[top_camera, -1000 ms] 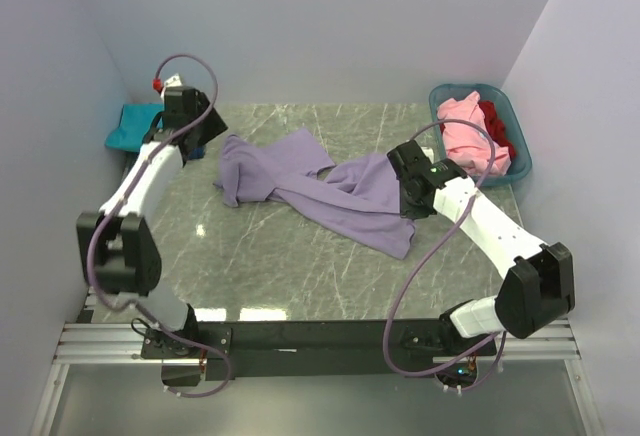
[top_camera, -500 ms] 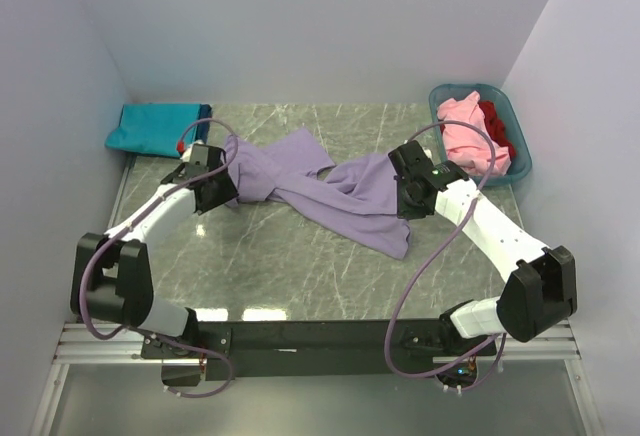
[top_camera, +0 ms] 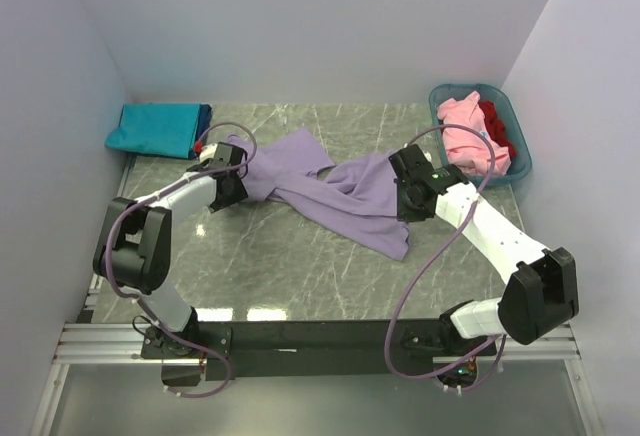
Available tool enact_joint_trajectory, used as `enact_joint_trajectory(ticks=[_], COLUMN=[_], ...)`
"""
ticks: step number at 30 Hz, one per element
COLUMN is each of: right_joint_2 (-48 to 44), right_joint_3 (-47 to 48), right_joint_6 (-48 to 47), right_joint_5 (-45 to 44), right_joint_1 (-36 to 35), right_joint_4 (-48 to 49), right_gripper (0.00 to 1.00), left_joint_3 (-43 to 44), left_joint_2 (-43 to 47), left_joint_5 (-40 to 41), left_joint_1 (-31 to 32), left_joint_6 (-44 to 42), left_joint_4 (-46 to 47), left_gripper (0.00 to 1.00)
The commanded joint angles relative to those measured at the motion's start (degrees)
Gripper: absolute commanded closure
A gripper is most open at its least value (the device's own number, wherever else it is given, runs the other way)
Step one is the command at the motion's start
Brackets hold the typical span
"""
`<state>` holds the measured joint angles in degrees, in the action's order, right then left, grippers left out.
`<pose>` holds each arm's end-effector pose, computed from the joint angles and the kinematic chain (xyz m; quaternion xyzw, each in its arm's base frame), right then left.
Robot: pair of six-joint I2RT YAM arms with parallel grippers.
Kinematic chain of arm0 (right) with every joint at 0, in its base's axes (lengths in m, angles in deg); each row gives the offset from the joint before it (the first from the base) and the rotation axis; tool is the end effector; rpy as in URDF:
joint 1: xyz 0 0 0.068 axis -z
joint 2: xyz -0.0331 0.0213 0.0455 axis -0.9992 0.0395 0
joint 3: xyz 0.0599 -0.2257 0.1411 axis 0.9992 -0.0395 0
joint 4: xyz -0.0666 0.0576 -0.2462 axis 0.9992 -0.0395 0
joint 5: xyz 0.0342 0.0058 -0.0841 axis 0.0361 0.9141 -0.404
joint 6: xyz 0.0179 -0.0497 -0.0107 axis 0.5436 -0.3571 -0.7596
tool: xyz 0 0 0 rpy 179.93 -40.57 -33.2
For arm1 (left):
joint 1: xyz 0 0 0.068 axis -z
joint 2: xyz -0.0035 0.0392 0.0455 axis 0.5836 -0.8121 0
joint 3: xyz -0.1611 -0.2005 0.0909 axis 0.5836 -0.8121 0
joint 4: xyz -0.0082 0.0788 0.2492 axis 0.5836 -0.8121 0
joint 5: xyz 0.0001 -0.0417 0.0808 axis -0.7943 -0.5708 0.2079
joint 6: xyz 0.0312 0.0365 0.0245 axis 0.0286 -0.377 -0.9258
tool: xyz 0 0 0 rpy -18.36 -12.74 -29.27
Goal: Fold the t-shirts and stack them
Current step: Flatten the tshirt out
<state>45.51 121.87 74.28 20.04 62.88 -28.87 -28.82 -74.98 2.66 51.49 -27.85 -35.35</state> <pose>0.2396 0.1016 0.2674 0.0055 0.9719 -0.0259 0.2338 0.3190 -0.0768 0.1850 -0.2545 0.9180 0.0421 0.3013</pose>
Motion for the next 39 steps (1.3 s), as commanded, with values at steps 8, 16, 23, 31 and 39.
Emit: enact_joint_trajectory(ticks=[8,16,23,31,39], right_joint_2=[-3.2,-3.47,-3.55,-3.55,-3.55], right_joint_3=[-1.54,-1.55,-1.81,-1.9,-1.63], right_joint_6=[-0.44,-0.53,-0.53,-0.44,-0.27], right_joint_5=[-0.76,-0.94,-0.77,-0.77,-1.55], right_joint_1=[0.43,0.34,0.25,0.34,0.34], right_joint_4=[1.58,1.58,1.76,1.67,1.23], right_gripper=[1.0,1.0,1.0,1.0,1.0], left_joint_3=[3.02,0.74,0.65,1.44,4.07], left_joint_2=[-1.57,1.68,1.07,-1.04,2.81], left_joint_5=[3.46,3.99,-0.75,-2.34,-1.63], left_joint_1=[0.03,-2.34,-3.49,-3.49,-3.49], left_joint_6=[1.61,2.05,-0.23,-1.02,-2.17], left_joint_4=[1.42,-0.87,2.2,1.6,-4.28], left_gripper=[0.49,0.57,0.6,0.68,0.99])
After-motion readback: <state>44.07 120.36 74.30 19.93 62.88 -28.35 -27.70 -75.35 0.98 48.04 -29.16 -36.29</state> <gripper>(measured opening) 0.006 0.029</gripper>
